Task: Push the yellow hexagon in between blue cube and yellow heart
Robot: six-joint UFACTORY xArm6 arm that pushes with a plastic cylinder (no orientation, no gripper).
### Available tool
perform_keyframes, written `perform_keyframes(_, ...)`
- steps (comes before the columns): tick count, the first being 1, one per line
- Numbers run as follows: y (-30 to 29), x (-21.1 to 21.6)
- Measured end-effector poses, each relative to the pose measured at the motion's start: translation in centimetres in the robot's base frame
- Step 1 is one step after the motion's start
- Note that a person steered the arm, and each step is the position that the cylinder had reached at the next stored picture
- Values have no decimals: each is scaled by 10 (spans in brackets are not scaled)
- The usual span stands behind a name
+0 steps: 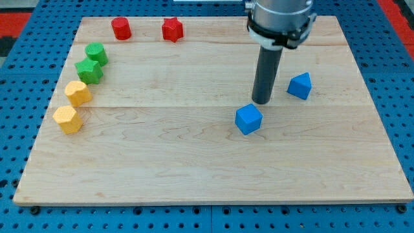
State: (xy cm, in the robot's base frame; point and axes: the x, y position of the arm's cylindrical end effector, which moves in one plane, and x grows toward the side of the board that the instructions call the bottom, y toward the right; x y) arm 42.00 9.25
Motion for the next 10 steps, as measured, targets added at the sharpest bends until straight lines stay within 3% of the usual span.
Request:
perform_keyframes(3, 33, -28)
perform_keyframes(5, -58, -75)
perform_keyframes(6, -143, -101)
perform_keyframes(7, -162, -100)
perform_keyframes(10, -214, 11)
